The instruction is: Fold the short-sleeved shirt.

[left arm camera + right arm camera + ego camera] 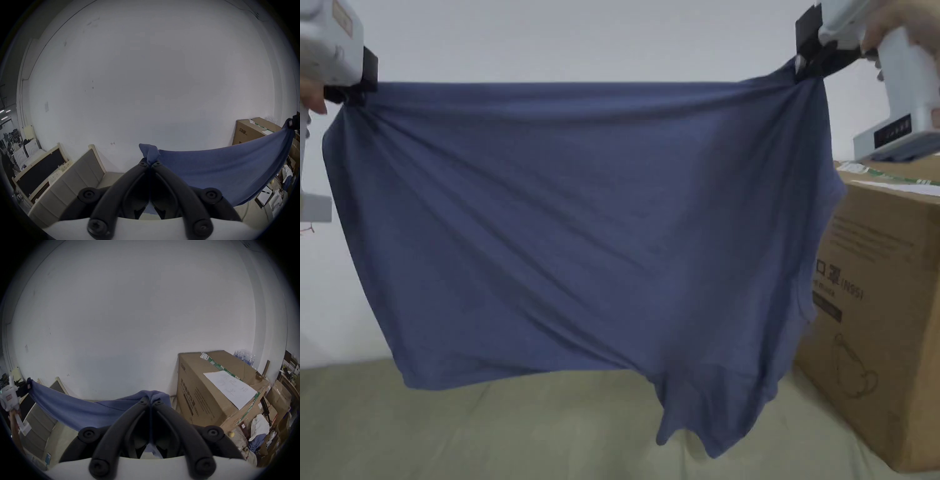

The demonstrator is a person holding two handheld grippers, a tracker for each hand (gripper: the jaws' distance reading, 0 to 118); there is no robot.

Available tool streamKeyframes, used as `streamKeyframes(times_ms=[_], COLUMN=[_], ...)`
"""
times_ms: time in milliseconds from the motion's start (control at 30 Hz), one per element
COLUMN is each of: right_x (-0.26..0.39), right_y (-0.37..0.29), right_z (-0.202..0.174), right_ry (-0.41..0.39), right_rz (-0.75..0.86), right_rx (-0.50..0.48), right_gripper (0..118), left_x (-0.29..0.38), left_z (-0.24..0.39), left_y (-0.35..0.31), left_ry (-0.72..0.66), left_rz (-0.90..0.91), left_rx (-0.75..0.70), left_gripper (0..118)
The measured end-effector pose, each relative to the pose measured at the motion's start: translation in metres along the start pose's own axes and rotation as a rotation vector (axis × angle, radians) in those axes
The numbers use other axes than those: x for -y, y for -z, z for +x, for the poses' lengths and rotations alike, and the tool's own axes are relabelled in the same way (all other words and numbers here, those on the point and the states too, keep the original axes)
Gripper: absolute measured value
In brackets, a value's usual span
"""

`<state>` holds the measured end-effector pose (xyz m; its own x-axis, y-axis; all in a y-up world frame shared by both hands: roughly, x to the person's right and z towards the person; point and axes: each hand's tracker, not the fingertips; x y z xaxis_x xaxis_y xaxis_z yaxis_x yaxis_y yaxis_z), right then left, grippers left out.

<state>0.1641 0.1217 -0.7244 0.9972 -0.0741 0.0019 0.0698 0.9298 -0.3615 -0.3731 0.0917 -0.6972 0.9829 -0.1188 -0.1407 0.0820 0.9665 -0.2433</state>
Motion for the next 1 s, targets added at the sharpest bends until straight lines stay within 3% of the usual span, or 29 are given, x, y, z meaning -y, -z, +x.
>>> streamKeyframes(times_ms=[133, 300, 367, 433, 567, 667, 767, 867, 1000], right_x=[0.018, 0.078, 0.119, 0.189, 0.316, 0.414, 0.513, 0.567, 0.584], right_y=[0.017, 0.063, 0.085, 0.058, 0.103, 0.121, 0.120, 0.107, 0.070], right_z=[0.007, 0.021, 0.028, -0.007, 0.000, 0.006, 0.004, 0.006, 0.020], right_ry=[-0.041, -0.039, -0.008, -0.020, 0.025, 0.069, 0.046, 0.041, 0.056], right_rz=[-0.031, -0.136, -0.196, -0.267, -0.449, -0.603, -0.772, -0.805, -0.749], right_rx=[0.006, -0.014, -0.036, -0.062, -0.061, -0.059, -0.048, -0.077, -0.102], right_gripper=[0, 0, 0, 0, 0, 0, 0, 0, 0], left_x=[0.023, 0.098, 0.146, 0.198, 0.326, 0.416, 0.496, 0.537, 0.543], left_z=[-0.004, 0.008, 0.014, 0.013, 0.020, 0.030, 0.038, 0.034, 0.016], left_y=[0.015, 0.048, 0.062, 0.085, 0.099, 0.092, 0.081, 0.063, 0.029], left_ry=[-0.065, -0.013, 0.012, 0.010, -0.120, -0.132, -0.121, -0.121, -0.153], left_rz=[-0.010, -0.116, -0.187, -0.264, -0.443, -0.550, -0.671, -0.664, -0.643], left_rx=[0.018, 0.024, 0.038, 0.063, 0.076, 0.079, 0.071, 0.056, 0.069], left_gripper=[0, 0, 0, 0, 0, 0, 0, 0, 0])
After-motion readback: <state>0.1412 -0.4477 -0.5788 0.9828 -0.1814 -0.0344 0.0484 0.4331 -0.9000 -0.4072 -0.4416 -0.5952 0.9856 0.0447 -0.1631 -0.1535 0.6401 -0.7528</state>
